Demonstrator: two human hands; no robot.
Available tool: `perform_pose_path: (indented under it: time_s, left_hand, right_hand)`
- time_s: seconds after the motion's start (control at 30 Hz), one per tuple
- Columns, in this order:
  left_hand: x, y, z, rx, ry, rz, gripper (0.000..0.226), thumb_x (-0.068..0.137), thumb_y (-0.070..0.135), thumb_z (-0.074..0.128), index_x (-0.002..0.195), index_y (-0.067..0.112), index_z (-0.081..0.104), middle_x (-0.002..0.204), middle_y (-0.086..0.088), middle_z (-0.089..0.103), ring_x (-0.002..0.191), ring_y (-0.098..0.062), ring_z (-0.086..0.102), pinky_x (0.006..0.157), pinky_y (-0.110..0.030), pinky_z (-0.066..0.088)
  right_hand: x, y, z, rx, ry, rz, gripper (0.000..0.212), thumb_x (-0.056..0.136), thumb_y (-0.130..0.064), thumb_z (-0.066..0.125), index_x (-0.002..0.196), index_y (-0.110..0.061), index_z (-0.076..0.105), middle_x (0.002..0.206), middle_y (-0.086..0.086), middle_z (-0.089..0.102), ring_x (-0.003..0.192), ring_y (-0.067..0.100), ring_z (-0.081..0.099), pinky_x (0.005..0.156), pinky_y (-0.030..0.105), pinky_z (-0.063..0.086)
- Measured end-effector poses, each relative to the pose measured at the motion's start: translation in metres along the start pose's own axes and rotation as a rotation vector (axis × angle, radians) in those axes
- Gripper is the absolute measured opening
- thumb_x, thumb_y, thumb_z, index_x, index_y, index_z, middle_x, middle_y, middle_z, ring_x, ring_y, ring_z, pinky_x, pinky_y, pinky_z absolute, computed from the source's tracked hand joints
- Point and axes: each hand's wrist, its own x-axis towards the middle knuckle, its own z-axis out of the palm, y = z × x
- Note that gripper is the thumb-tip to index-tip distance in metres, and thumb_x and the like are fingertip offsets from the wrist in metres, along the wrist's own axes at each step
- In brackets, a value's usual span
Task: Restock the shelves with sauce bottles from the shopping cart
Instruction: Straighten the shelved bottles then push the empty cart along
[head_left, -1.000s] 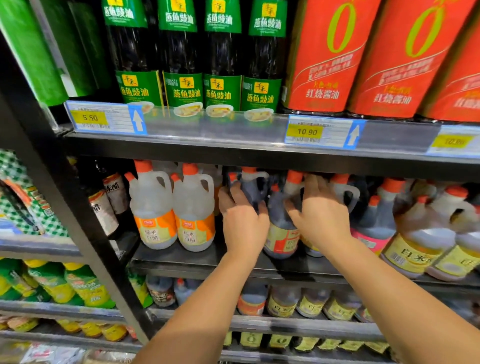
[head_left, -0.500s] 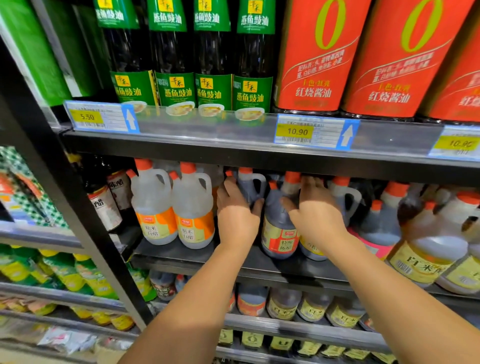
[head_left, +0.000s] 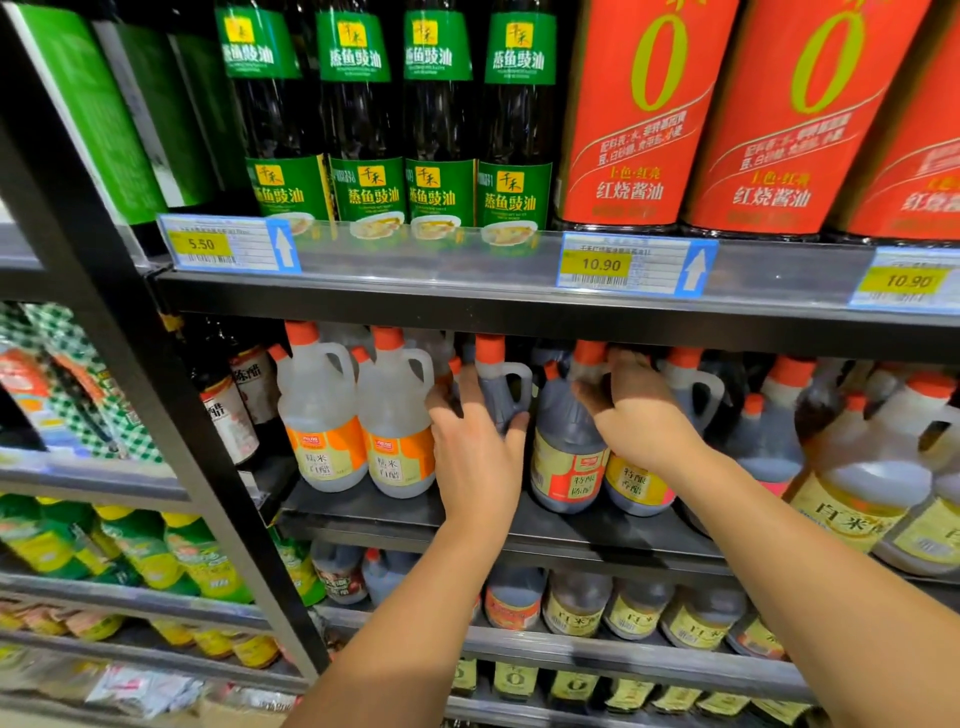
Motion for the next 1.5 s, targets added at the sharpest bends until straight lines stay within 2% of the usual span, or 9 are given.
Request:
perform_pose_path:
  time_s: [0.13,0.6,0.73,0.83,0.93,1.03,1.27,1.4,1.5]
  left_hand:
    - [-0.001,-0.002,0.003,0.009,0.000,-0.020,0.081,0.085,0.039,0.074,0.150,0.013,0.033,0.129,-0.023,0.044,0.112,-0.043,0.053,0.091,-0.041,0.047]
    - [0.001,-0.001,0.007,-0.034,0.007,-0.042,0.081,0.083,0.042,0.074,0.148,0.016,0.035,0.135,-0.022,0.040,0.117,-0.041,0.052,0.091,-0.038,0.048]
    - [-0.005,-0.001,0.001,-0.097,-0.010,0.017,0.088,0.079,0.046,0.077,0.148,0.015,0.031,0.126,-0.021,0.043,0.112,-0.039,0.053,0.087,-0.034,0.047]
    - [-0.015,-0.006,-0.005,-0.069,0.013,0.098,0.067,0.078,0.048,0.076,0.121,0.019,0.034,0.110,-0.014,0.040,0.097,-0.038,0.055,0.075,-0.032,0.047]
    - [-0.027,-0.008,-0.006,-0.075,0.039,0.118,0.077,0.081,0.051,0.072,0.135,0.010,0.035,0.131,-0.012,0.035,0.117,-0.034,0.045,0.091,-0.040,0.048]
    - [-0.042,0.005,-0.002,-0.109,0.078,0.210,0.075,0.083,0.050,0.065,0.139,0.008,0.037,0.134,-0.008,0.034,0.123,-0.027,0.038,0.103,-0.037,0.036]
    - [-0.072,0.058,0.031,-0.244,-0.085,0.359,0.067,0.083,0.038,0.063,0.135,0.002,0.041,0.131,-0.012,0.035,0.122,-0.025,0.038,0.107,-0.014,0.022]
    - [-0.076,0.086,0.052,-0.159,-0.248,0.309,0.063,0.083,0.028,0.069,0.133,0.001,0.041,0.125,-0.014,0.038,0.118,-0.036,0.043,0.101,-0.040,0.040]
    - [-0.072,0.102,0.065,-0.109,-0.322,0.280,0.066,0.083,0.025,0.069,0.137,0.001,0.040,0.135,-0.019,0.039,0.126,-0.039,0.041,0.106,-0.045,0.038]
  right_hand:
    - [-0.003,-0.001,-0.002,0.027,-0.009,-0.030,0.033,0.099,-0.029,0.054,0.118,-0.002,0.059,0.121,0.018,0.058,0.110,0.034,0.054,0.088,0.036,0.042]
    - [-0.006,0.002,0.006,0.156,0.058,-0.028,0.027,0.098,-0.028,0.056,0.110,-0.004,0.056,0.113,0.015,0.059,0.100,0.031,0.057,0.069,0.026,0.030]
    - [-0.012,0.004,0.006,0.161,0.075,-0.075,0.035,0.095,-0.026,0.060,0.123,-0.006,0.053,0.124,0.014,0.052,0.110,0.032,0.053,0.079,0.026,0.034]
    - [-0.025,0.010,0.002,0.122,0.129,-0.142,0.047,0.091,-0.024,0.065,0.132,-0.007,0.049,0.134,0.014,0.048,0.123,0.029,0.044,0.093,0.028,0.037]
    - [-0.042,0.026,-0.004,0.055,0.297,-0.079,0.034,0.088,-0.030,0.066,0.111,-0.007,0.058,0.111,0.015,0.060,0.103,0.033,0.055,0.075,0.033,0.045]
    - [-0.057,0.047,-0.014,0.017,0.461,-0.021,0.030,0.085,-0.031,0.069,0.082,-0.016,0.043,0.078,0.005,0.045,0.081,0.029,0.049,0.064,0.028,0.027]
    - [-0.075,0.098,-0.050,0.059,0.604,-0.011,0.029,0.084,-0.025,0.063,0.086,-0.014,0.036,0.083,0.006,0.036,0.083,0.028,0.039,0.068,0.037,0.028]
    - [-0.075,0.124,-0.071,0.027,0.500,0.067,0.038,0.083,-0.022,0.072,0.086,-0.012,0.036,0.083,0.008,0.038,0.085,0.034,0.045,0.070,0.040,0.033]
    - [-0.070,0.136,-0.084,-0.142,0.332,0.111,0.045,0.081,-0.035,0.073,0.075,-0.013,0.034,0.073,0.008,0.041,0.084,0.039,0.054,0.062,0.038,0.034]
